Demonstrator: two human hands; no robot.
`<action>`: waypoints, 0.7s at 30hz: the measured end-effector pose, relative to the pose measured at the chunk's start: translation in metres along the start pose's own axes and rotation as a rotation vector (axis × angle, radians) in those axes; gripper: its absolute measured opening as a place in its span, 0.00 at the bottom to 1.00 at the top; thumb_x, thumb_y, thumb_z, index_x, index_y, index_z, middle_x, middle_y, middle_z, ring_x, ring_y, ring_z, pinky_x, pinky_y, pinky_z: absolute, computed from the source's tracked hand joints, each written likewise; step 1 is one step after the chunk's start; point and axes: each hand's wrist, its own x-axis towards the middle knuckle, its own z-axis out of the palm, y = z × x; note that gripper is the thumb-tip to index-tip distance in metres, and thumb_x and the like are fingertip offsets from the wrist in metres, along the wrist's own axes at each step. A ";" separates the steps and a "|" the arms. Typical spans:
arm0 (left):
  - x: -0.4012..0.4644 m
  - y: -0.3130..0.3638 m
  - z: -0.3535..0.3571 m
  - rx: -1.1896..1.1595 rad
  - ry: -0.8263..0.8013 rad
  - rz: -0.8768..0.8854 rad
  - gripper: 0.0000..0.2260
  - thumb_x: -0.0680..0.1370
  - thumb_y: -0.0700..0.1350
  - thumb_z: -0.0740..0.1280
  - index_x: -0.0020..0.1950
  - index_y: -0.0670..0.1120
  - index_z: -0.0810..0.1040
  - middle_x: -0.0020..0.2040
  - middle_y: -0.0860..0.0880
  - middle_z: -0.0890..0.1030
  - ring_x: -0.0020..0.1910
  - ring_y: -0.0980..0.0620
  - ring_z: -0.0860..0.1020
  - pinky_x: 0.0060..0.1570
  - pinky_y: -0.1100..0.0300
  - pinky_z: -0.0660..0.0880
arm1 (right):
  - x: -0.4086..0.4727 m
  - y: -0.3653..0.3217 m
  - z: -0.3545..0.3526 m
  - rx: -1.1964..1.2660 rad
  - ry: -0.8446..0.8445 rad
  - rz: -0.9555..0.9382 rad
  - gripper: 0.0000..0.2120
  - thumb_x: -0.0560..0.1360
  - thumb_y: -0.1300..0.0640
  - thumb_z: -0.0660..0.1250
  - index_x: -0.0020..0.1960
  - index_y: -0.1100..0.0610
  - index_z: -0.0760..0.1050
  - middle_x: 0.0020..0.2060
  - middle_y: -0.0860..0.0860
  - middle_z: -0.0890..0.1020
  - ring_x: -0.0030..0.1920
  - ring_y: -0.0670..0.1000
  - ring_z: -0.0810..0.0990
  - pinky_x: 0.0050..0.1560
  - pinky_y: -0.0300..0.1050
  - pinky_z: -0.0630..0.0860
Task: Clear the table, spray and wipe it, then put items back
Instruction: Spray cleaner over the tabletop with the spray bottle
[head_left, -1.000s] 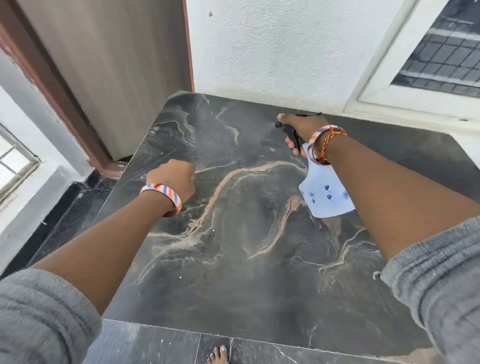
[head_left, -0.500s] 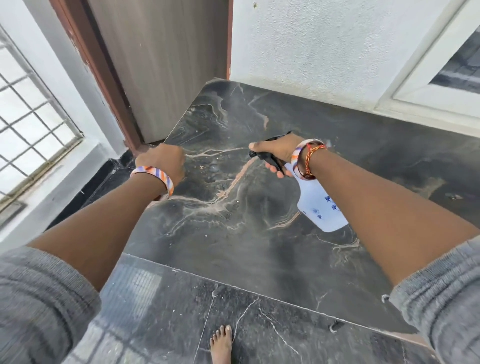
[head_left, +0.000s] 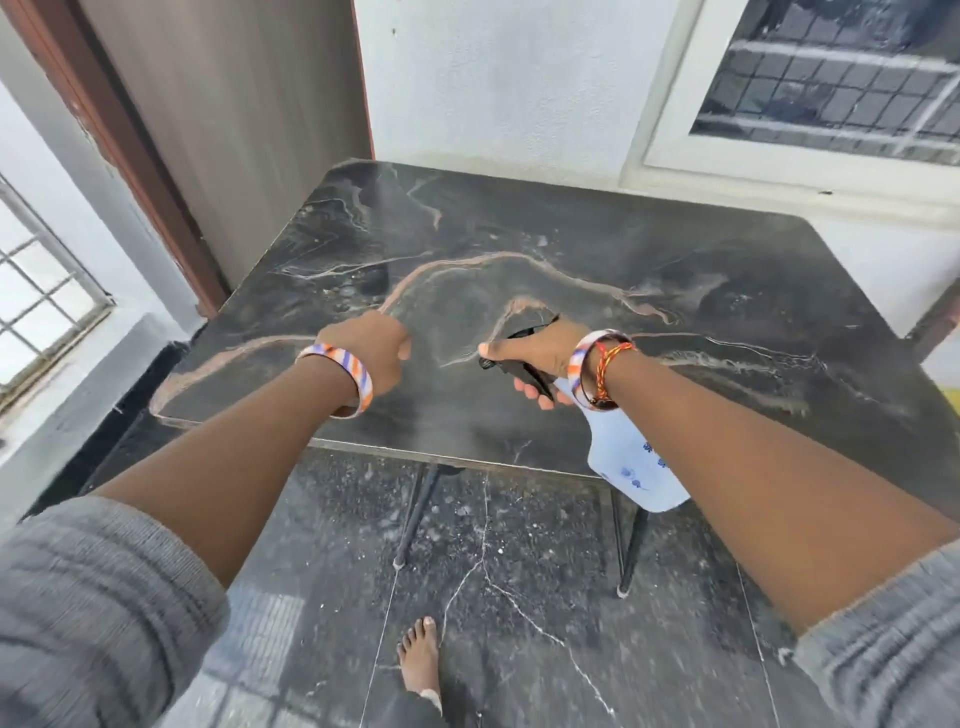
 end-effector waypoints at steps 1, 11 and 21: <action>-0.003 0.013 0.003 -0.025 -0.043 0.053 0.18 0.72 0.33 0.59 0.58 0.46 0.78 0.58 0.43 0.80 0.56 0.40 0.78 0.57 0.52 0.76 | -0.012 0.011 -0.007 0.026 -0.005 0.024 0.18 0.72 0.47 0.71 0.33 0.59 0.71 0.19 0.52 0.74 0.16 0.48 0.70 0.20 0.33 0.66; -0.011 0.160 0.018 -0.020 -0.134 0.431 0.19 0.74 0.33 0.58 0.62 0.44 0.76 0.60 0.43 0.79 0.59 0.42 0.77 0.60 0.53 0.75 | -0.101 0.126 -0.102 0.100 -0.010 0.232 0.22 0.72 0.38 0.64 0.37 0.58 0.76 0.26 0.50 0.82 0.29 0.48 0.80 0.34 0.39 0.66; 0.000 0.329 0.026 0.024 -0.161 0.780 0.19 0.73 0.33 0.58 0.61 0.43 0.76 0.61 0.44 0.79 0.61 0.44 0.76 0.61 0.56 0.73 | -0.159 0.263 -0.199 0.382 0.454 0.256 0.18 0.72 0.43 0.68 0.34 0.56 0.78 0.25 0.49 0.81 0.31 0.48 0.79 0.36 0.42 0.69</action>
